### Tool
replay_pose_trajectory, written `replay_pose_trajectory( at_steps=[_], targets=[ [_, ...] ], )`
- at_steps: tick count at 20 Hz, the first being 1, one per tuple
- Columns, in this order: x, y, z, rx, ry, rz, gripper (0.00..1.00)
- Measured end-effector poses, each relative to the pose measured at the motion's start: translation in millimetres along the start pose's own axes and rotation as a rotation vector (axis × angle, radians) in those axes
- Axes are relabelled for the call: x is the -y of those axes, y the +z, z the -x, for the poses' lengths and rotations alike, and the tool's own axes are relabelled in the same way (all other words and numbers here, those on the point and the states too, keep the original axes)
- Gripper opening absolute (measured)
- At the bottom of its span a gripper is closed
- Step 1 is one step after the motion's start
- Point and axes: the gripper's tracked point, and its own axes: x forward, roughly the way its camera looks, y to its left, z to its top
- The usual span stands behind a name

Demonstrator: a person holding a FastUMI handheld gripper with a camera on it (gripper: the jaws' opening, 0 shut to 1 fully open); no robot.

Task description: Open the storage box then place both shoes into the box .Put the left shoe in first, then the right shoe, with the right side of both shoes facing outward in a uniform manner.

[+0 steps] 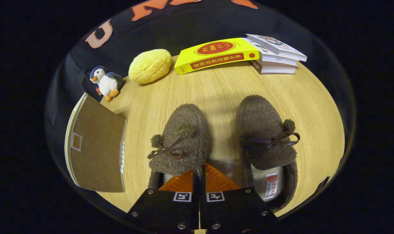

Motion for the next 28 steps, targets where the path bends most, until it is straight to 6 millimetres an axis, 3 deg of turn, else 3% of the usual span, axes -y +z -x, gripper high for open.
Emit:
replay_pose_trajectory(
  at_steps=[2, 10, 15, 18, 22, 25, 28],
  targets=[
    [-15, 5, 15, 0.016, 0.019, 0.009, 0.02],
    [-121, 55, 99, 0.143, 0.162, 0.019, 0.02],
    [-190, 60, 127, 0.137, 0.213, 0.038, 0.02],
    [-232, 55, 128, 0.116, 0.237, 0.039, 0.02],
    [-277, 46, 115, 0.082, 0.234, 0.041, 0.02],
    [-307, 41, 96, 0.053, 0.241, 0.020, 0.02],
    [-324, 32, 73, 0.001, 0.207, 0.014, 0.02]
  ],
)
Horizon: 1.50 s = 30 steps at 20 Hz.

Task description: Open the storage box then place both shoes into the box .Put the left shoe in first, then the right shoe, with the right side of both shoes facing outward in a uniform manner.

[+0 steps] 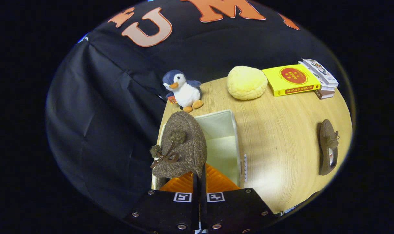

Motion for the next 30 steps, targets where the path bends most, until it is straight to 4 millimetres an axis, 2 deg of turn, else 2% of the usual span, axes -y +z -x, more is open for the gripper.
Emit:
replay_pose_trajectory(
  at_steps=[3, 7, 12, 14, 18, 22, 24, 25, 27, 30],
  targets=[
    [-8, -12, -21, -0.032, -0.030, 0.022, 0.03],
    [-5, -34, -46, -0.096, -0.070, 0.011, 0.03],
    [-17, -44, -65, -0.129, -0.043, -0.003, 0.04],
    [-26, -42, -64, -0.116, 0.004, 0.018, 0.15],
    [-34, -36, -42, -0.090, 0.098, 0.043, 0.26],
    [-21, -16, 1, -0.008, 0.174, 0.077, 0.34],
    [-5, -7, 25, 0.033, 0.193, 0.104, 0.44],
    [4, -4, 37, 0.053, 0.196, 0.118, 0.54],
    [23, 2, 59, 0.090, 0.200, 0.150, 0.68],
    [58, 8, 86, 0.138, 0.194, 0.180, 0.82]
  ],
)
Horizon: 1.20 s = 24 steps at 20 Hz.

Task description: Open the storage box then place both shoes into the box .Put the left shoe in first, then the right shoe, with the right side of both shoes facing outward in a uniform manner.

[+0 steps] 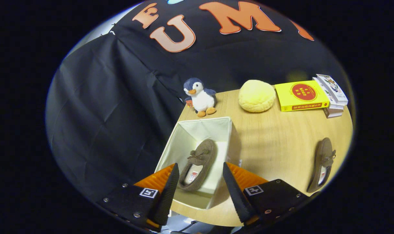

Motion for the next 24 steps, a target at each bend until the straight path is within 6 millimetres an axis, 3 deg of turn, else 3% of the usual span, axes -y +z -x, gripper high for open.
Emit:
replay_pose_trajectory(
  at_steps=[3, 8, 16, 19, 24],
  targets=[
    [45, -1, 24, 0.034, -0.051, 0.014, 0.91],
    [122, -7, 59, 0.064, -0.142, 0.004, 0.96],
    [267, -45, 101, 0.044, -0.359, -0.025, 0.99],
    [309, -67, 106, 0.011, -0.417, -0.017, 0.99],
    [356, -89, 93, -0.039, -0.453, -0.016, 0.97]
  ],
)
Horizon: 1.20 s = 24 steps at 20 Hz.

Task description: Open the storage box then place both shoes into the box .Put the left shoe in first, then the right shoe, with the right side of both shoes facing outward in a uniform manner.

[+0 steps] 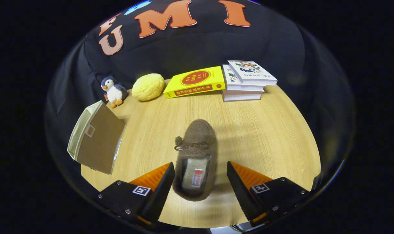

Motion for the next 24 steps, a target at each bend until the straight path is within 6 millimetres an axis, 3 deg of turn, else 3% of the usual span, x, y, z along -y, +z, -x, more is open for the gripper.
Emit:
replay_pose_trajectory(
  at_steps=[4, 8, 14, 15, 19, 24],
  targets=[
    [11, -13, -31, -0.047, 0.001, 0.022, 0.88],
    [20, -5, -61, -0.031, -0.025, 0.064, 0.74],
    [11, -5, -86, -0.054, -0.009, 0.004, 0.34],
    [12, -6, -87, -0.052, -0.016, -0.001, 0.25],
    [8, -6, -77, -0.059, -0.023, -0.021, 0.06],
    [-30, 12, -37, -0.021, -0.004, -0.074, 0.04]
  ],
)
